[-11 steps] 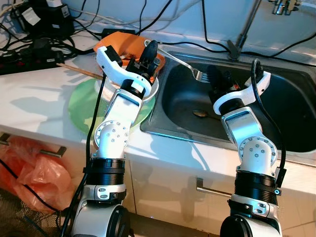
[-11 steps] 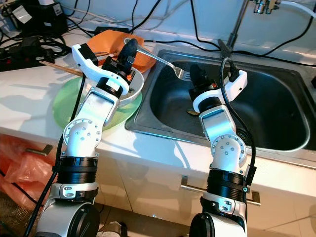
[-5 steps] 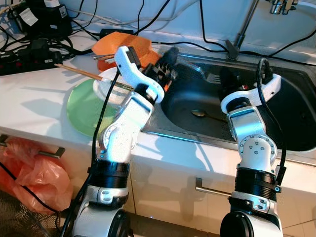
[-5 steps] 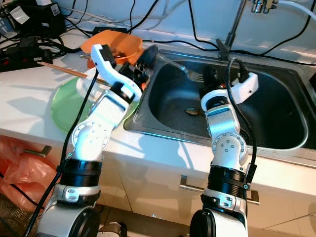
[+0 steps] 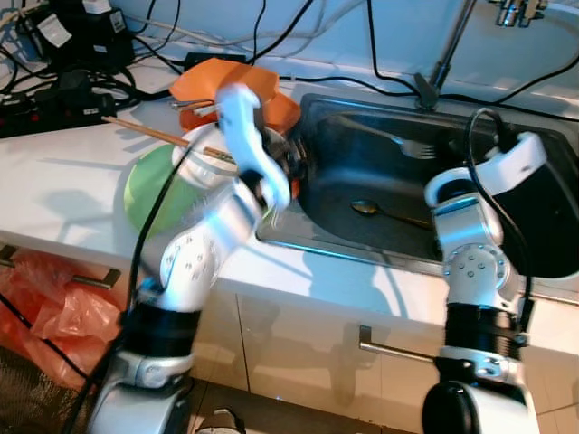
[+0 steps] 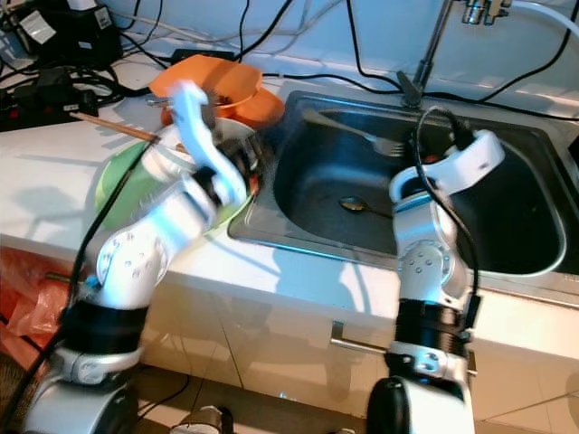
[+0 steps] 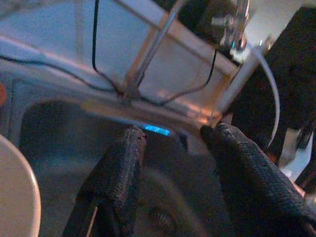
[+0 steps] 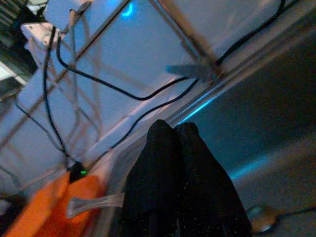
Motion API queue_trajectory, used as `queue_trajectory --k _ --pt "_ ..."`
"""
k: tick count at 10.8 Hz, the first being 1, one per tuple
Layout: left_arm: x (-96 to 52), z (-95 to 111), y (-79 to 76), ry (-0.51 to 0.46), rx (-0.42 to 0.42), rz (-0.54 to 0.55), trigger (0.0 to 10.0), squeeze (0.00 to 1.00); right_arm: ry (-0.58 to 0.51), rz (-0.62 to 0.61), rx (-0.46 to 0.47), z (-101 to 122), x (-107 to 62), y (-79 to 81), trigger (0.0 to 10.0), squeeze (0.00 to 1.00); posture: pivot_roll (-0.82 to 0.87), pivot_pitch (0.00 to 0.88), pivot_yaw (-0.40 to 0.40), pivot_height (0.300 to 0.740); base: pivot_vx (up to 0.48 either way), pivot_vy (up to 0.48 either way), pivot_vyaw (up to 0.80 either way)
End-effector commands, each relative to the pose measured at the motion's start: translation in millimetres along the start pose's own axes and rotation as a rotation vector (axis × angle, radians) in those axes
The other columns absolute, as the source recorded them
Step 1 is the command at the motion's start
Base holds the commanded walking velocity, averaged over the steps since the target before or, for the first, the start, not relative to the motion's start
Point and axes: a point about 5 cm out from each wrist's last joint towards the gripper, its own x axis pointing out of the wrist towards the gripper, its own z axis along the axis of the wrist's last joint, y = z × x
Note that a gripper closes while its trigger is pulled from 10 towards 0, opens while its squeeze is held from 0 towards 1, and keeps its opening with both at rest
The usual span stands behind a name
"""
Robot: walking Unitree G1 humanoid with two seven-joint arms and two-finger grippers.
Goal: Kitchen organization
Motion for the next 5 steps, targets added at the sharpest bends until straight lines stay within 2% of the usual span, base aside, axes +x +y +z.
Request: queue_trajectory --k 1,2,4,5 --pt "-2.7 -3.2 -8.3 0.067 0.079 -0.052 10.0 1.0 -0.022 -0.025 -0.102 1.7 -0.6 -4.9 0.0 0.0 0.09 0.073 -0.012 0.74 0.0 0.0 0.0" --pt "-14.2 -13.4 -6.1 0.22 0.166 -0.092 10.0 1.0 0.022 -0.066 -0.28 -9.1 -0.9 -17.0 0.0 0.0 0.09 0.075 -0.014 0.74 0.0 0.0 0.0" --pt "-21.5 -20.3 -2.5 0.292 0.184 -0.097 10.0 1.0 0.085 -0.069 -0.369 -22.6 -1.3 -23.7 0.0 0.0 0.09 0.074 -0.016 0.74 0.0 0.0 0.0" --pt "-24.5 -25.4 -2.7 0.335 0.204 -0.107 10.0 1.0 0.064 -0.032 -0.498 -25.5 -3.1 -23.6 0.7 0.0 0.09 0.075 -0.019 0.74 0.0 0.0 0.0"
